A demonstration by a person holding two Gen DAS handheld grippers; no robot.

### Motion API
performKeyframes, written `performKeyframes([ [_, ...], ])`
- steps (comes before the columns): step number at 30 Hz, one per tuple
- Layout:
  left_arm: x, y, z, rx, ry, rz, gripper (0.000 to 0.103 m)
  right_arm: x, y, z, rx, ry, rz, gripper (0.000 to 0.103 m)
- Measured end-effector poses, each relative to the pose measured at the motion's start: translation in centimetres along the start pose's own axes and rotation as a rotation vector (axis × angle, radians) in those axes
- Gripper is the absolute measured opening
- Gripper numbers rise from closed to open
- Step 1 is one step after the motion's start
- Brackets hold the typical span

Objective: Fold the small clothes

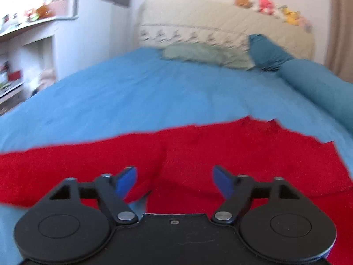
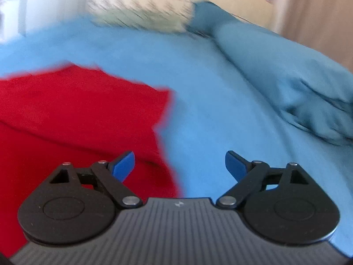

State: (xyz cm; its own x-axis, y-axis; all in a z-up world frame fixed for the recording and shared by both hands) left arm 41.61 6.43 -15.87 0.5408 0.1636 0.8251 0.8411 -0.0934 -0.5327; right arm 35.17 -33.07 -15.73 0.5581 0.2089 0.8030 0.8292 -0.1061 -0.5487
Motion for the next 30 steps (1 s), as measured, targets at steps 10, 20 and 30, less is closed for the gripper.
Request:
performKeyframes([
  [10, -0.3, 6.8, -2.8, -0.078, -0.057, 0.102, 0.085, -0.8, 7.7, 0.6, 0.109, 0.209, 0.07, 0.103],
  [20, -1.0, 4.7, -2.8, -0.056, -0.003, 0.11, 0.086, -1.5, 4.0, -1.2, 0.08, 0.209, 0.02, 0.103],
  [30, 4.0, -8.7, 1.7, -0.012, -0.149, -0.114, 0.103, 3.6, -6.7, 1.3, 0.156, 0.183, -0.058, 0.103],
])
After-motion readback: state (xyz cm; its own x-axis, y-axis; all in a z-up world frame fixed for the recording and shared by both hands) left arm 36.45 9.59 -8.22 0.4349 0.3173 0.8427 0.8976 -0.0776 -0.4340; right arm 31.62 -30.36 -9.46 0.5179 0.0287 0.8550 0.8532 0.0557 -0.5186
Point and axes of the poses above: each gripper's, at about its wrist camera, not at the fingertips, and y roughly the way its jaws point, z to its left, x to its top, the point moved 2 cm from there along y, roughly the way its jaws point, and after that the axes turned 7 degrees about -y, right-handed, at the moved point
